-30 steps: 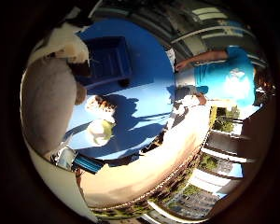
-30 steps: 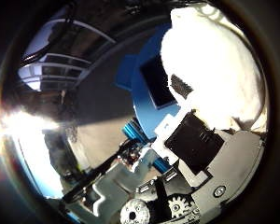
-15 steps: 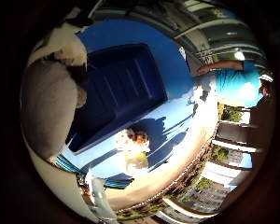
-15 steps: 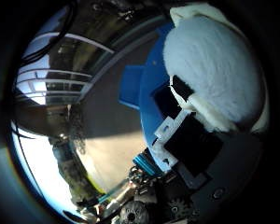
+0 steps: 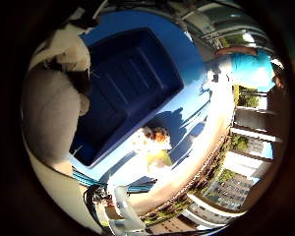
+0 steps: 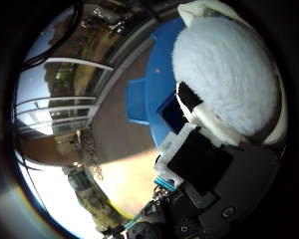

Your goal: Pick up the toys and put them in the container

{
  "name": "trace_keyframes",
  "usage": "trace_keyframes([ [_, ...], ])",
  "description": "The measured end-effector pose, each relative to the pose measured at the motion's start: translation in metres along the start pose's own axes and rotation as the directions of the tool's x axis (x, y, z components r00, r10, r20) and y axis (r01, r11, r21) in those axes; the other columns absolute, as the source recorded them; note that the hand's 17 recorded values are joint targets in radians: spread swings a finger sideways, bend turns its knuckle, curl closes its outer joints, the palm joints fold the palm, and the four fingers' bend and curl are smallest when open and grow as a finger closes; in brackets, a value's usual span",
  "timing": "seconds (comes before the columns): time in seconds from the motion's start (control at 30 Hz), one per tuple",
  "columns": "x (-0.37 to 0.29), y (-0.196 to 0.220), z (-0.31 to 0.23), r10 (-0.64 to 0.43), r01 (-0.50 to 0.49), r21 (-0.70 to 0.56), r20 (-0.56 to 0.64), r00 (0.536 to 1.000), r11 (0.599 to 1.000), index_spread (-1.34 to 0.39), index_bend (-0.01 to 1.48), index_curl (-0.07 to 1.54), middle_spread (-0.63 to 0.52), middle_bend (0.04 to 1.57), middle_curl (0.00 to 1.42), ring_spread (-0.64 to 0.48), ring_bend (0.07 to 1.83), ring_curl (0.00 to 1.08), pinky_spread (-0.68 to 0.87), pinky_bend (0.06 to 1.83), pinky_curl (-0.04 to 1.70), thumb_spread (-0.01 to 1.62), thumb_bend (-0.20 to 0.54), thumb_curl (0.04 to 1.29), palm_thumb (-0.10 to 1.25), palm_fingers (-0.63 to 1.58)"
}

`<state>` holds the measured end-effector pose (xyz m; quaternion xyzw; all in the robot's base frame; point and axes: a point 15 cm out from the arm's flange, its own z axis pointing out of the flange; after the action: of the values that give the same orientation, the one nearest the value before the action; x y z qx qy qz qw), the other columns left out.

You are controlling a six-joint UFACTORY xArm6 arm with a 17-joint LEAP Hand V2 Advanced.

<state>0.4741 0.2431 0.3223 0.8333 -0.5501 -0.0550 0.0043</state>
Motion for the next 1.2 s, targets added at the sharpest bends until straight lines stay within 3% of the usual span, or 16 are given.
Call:
trace_keyframes([
  [0.03,0.001,0.004,0.002,0.003,-0.003,-0.019,0.000,1.000,1.000,-0.55,0.49,1.13,-0.12,1.05,0.86,0.03,1.37,0.68,0.20,1.56,0.68,1.11,-0.054,0.69,0.72,0.43],
  [0.1,0.006,0.014,0.011,0.012,-0.012,-0.074,0.000,1.000,0.997,-0.49,0.42,1.08,-0.10,0.85,0.78,0.10,1.23,0.66,0.25,1.49,0.68,1.12,-0.050,0.65,0.69,0.00],
  [0.13,0.009,0.017,0.014,0.015,-0.015,-0.092,0.000,1.000,0.996,-0.47,0.39,1.02,-0.06,0.72,0.71,0.14,1.07,0.59,0.28,1.36,0.63,1.13,-0.053,0.63,0.66,-0.21],
  [0.17,0.015,0.017,0.015,0.023,-0.022,-0.099,0.002,1.000,0.995,-0.45,0.34,0.96,-0.04,0.62,0.64,0.18,0.93,0.51,0.31,1.28,0.58,1.14,-0.049,0.60,0.65,-0.27],
  [0.33,0.028,0.015,0.013,0.007,-0.006,-0.090,0.015,1.000,0.996,-0.43,0.15,0.74,0.03,0.32,0.48,0.27,0.64,0.34,0.39,0.98,0.41,1.14,-0.037,0.52,0.60,-0.20],
  [0.6,0.054,0.034,-0.035,0.008,-0.008,-0.023,0.020,1.000,1.000,-0.39,0.11,0.51,0.08,0.18,0.39,0.31,0.48,0.29,0.45,0.81,0.31,1.13,-0.030,0.45,0.59,-0.09],
  [0.73,0.077,0.071,-0.077,0.022,-0.022,-0.006,0.017,1.000,1.000,-0.34,0.12,0.42,0.10,0.18,0.37,0.31,0.46,0.29,0.47,0.77,0.28,1.13,-0.028,0.43,0.60,-0.03],
  [0.93,0.135,0.152,-0.108,0.049,-0.054,-0.124,-0.039,0.998,0.991,-0.24,0.13,0.35,0.13,0.19,0.36,0.32,0.44,0.30,0.48,0.76,0.27,1.13,-0.031,0.40,0.60,-0.01],
  [1.03,0.160,0.190,-0.134,0.050,-0.058,-0.106,-0.076,0.996,0.993,-0.20,0.12,0.31,0.16,0.19,0.36,0.32,0.45,0.30,0.49,0.77,0.27,1.14,-0.031,0.39,0.59,0.00],
  [1.2,0.184,0.258,-0.079,0.090,-0.096,-0.248,-0.034,0.995,0.964,-0.13,0.14,0.27,0.17,0.19,0.36,0.31,0.46,0.31,0.49,0.79,0.26,1.14,-0.029,0.38,0.59,0.03],
])
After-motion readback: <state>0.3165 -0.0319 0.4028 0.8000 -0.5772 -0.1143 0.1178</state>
